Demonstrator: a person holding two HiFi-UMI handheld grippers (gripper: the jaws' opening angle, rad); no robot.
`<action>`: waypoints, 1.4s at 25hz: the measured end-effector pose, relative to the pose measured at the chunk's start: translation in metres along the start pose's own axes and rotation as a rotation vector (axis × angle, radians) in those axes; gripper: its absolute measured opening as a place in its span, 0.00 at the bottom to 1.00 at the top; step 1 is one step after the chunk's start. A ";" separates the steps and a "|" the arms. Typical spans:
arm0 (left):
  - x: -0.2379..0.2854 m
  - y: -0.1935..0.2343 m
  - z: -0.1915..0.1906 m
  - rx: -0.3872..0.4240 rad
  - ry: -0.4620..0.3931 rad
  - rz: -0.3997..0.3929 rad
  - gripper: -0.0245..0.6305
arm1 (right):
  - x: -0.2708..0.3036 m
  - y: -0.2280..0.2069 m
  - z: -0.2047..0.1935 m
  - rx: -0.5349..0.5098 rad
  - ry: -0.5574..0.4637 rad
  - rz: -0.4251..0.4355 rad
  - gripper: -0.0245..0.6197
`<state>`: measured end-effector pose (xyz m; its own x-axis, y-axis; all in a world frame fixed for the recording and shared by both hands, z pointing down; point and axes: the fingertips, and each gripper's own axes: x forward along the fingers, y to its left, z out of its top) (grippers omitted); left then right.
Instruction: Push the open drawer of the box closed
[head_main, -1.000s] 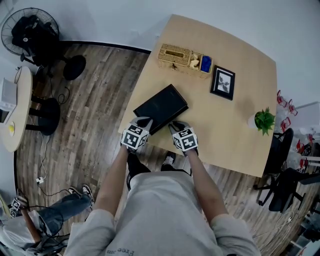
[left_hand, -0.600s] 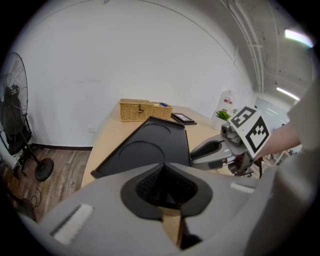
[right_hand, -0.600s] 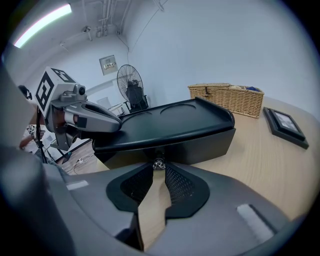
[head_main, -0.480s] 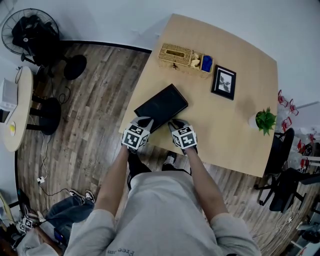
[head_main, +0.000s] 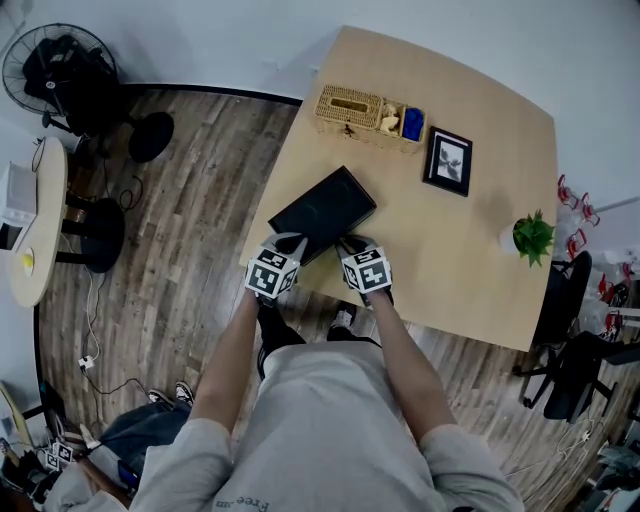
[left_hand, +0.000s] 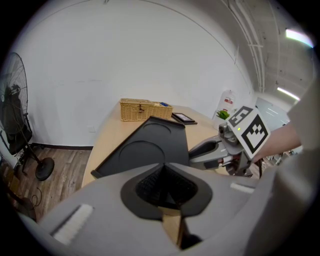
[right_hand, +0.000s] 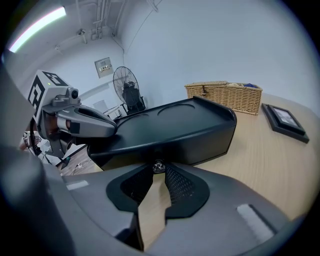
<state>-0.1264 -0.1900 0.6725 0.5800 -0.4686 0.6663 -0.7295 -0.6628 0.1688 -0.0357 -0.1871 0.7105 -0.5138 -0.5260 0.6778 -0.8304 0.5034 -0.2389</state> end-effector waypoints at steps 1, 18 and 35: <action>0.000 0.000 0.000 0.000 0.000 0.001 0.12 | 0.000 0.000 0.000 0.002 -0.001 0.001 0.16; 0.000 0.004 0.000 0.000 -0.016 0.062 0.12 | -0.043 -0.009 0.013 0.012 -0.095 0.009 0.17; -0.058 -0.035 -0.026 -0.221 -0.155 0.267 0.12 | -0.092 -0.009 0.013 0.024 -0.196 -0.013 0.17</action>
<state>-0.1433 -0.1245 0.6469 0.3948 -0.7020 0.5927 -0.9131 -0.3714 0.1683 0.0161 -0.1520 0.6406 -0.5333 -0.6569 0.5330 -0.8409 0.4804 -0.2493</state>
